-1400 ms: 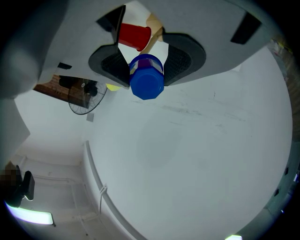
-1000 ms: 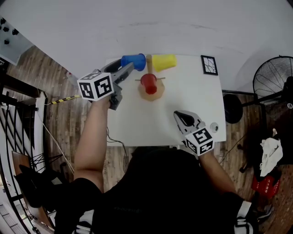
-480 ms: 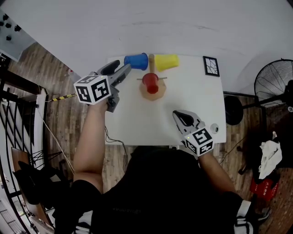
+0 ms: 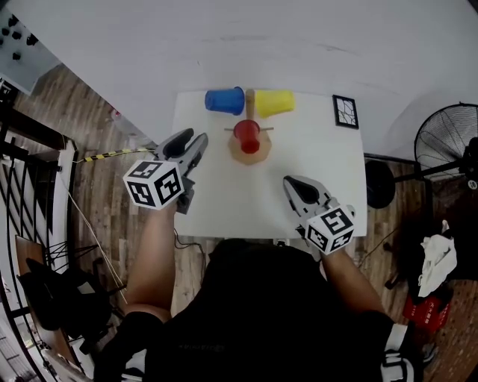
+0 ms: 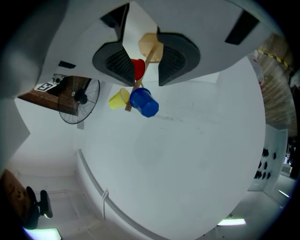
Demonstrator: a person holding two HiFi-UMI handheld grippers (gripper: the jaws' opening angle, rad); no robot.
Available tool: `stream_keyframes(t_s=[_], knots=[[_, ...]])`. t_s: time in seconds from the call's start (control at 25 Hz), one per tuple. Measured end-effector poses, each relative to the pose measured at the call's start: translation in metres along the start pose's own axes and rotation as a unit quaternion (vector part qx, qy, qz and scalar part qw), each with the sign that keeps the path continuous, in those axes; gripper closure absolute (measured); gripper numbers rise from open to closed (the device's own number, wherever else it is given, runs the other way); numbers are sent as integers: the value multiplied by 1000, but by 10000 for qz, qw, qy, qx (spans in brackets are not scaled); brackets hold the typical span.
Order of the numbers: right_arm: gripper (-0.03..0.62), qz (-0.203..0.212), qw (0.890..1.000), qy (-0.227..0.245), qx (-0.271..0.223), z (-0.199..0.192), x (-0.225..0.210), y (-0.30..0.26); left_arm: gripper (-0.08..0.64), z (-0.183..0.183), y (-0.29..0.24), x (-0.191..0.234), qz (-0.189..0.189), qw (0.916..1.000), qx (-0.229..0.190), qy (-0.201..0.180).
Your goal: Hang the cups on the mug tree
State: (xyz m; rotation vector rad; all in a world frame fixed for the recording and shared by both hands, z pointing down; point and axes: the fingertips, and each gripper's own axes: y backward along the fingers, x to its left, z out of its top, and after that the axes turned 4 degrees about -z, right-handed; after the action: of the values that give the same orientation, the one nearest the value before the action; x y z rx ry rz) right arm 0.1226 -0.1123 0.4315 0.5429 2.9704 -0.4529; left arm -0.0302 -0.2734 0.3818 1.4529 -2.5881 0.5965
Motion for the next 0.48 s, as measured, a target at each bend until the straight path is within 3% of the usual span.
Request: stream_keyframes(t_s=[0.2,0.36,0.48], knots=[[584,61,9996,-250,131,-4,0,-1,487,-36,16,-10,275,9993,209,-152],[584,242,9995,-74,191,-4,11,-2,528,-53,22,-22,280,9994,189,-8],[585,310,9992,29,233,-3,17,-5,540,-62,24,-37,188,9994,250,-142]])
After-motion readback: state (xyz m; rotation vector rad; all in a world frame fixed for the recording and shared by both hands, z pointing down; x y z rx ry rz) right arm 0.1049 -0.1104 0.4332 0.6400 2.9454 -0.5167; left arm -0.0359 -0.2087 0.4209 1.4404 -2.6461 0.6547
